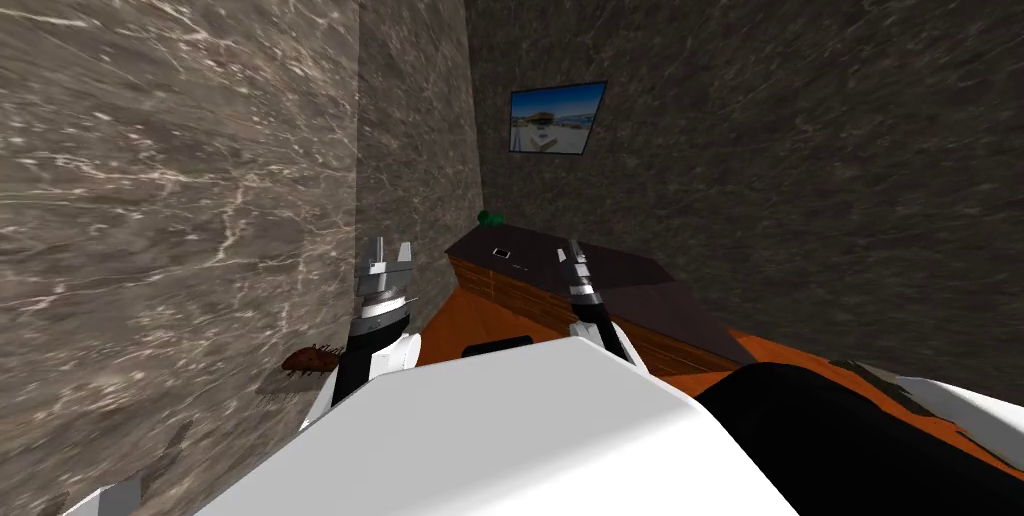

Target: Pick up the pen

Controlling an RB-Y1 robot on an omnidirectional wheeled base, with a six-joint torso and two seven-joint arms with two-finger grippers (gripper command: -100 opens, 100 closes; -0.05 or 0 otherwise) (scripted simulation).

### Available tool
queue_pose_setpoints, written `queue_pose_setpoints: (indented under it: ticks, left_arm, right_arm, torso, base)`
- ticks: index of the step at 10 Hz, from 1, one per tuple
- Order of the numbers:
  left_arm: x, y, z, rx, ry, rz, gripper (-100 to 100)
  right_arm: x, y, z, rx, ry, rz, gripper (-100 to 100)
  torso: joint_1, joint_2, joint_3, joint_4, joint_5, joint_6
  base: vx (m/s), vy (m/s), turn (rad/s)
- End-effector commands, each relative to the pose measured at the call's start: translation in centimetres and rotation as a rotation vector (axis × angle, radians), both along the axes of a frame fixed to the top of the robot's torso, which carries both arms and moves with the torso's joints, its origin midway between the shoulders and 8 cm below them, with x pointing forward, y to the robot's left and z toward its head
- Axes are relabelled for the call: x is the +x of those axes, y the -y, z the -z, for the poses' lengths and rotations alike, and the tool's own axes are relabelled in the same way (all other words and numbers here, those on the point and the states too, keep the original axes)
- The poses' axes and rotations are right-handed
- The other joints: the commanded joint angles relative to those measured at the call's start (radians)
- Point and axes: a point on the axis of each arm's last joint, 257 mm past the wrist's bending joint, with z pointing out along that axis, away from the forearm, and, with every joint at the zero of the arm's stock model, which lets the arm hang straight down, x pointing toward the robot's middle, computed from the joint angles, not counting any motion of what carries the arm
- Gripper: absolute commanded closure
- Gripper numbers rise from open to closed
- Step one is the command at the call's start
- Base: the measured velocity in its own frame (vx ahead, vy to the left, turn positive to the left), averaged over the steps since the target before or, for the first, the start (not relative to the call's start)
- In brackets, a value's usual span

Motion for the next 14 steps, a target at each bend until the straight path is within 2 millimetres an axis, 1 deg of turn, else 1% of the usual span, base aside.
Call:
queue_pose_setpoints:
  ticks: [1, 3, 4, 6, 7, 8, 10, 11, 12, 13, 14]
  left_arm:
    - [0.0, 0.0, 0.0, 0.0, 0.0, 0.0, 0]
    - [0.0, 0.0, 0.0, 0.0, 0.0, 0.0, 0]
    - [0.0, 0.0, 0.0, 0.0, 0.0, 0.0, 0]
    - [0.0, 0.0, 0.0, 0.0, 0.0, 0.0, 0]
    - [0.0, 0.0, 0.0, 0.0, 0.0, 0.0, 0]
    - [0.0, 0.0, 0.0, 0.0, 0.0, 0.0, 0]
    - [0.0, 0.0, 0.0, 0.0, 0.0, 0.0, 0]
    - [0.0, 0.0, 0.0, 0.0, 0.0, 0.0, 0]
    - [0.0, 0.0, 0.0, 0.0, 0.0, 0.0, 0]
    - [0.0, 0.0, 0.0, 0.0, 0.0, 0.0, 0]
    - [0.0, 0.0, 0.0, 0.0, 0.0, 0.0, 0]
  right_arm:
    - [0.4, -0.2, 3.1, -0.053, -0.086, 0.002, -100]
    - [0.2, 0.2, 7.5, -0.125, -0.199, 0.006, -100]
    - [-0.2, 0.6, 10.5, -0.163, -0.27, 0.009, -100]
    - [-1.5, 1.4, 15.7, -0.247, -0.401, 0.013, -100]
    - [-2.6, 2.1, 19.1, -0.291, -0.482, 0.015, -100]
    - [-2.7, 2.1, 19.4, -0.29, -0.488, 0.016, -100]
    - [-5.4, 3.3, 24.6, -0.385, -0.622, 0.011, -100]
    - [-5.7, 3.5, 25.4, -0.384, -0.639, 0.013, -100]
    - [-7.5, 4.3, 28.2, -0.433, -0.714, 0.008, -100]
    - [-7.6, 4.3, 28.3, -0.433, -0.715, 0.008, -100]
    - [-9.4, 5.0, 30.6, -0.483, -0.779, 0.001, -100]
  torso:
    - [0.0, 0.0, 0.0, 0.0, 0.0, 0.0]
    - [0.001, 0.001, 0.001, 0.0, 0.0, 0.0]
    - [0.002, 0.001, 0.001, 0.0, 0.0, 0.0]
    - [0.002, 0.001, 0.001, 0.0, 0.0, 0.0]
    - [0.002, 0.001, 0.001, 0.0, 0.001, 0.0]
    - [0.002, 0.0, 0.0, 0.0, 0.001, 0.0]
    - [0.0, -0.003, -0.002, 0.0, 0.0, 0.0]
    - [0.001, -0.004, -0.002, -0.001, 0.0, 0.0]
    - [0.0, -0.004, -0.002, -0.001, 0.0, 0.001]
    - [0.0, -0.005, -0.003, -0.001, 0.0, 0.0]
    - [-0.001, -0.005, -0.003, -0.001, 0.0, 0.001]
  base:
    - [-0.121, -0.004, 0.309]
    - [-0.123, 0.029, 0.406]
    - [-0.107, 0.038, 0.393]
    - [-0.114, 0.053, 0.444]
    - [-0.095, 0.061, 0.425]
    - [-0.056, 0.04, 0.263]
    - [-0.043, 0.045, 0.458]
    - [-0.02, 0.033, 0.157]
    - [-0.014, 0.04, 0.327]
    - [-0.01, 0.023, 0.19]
    - [-0.007, 0.036, 0.374]
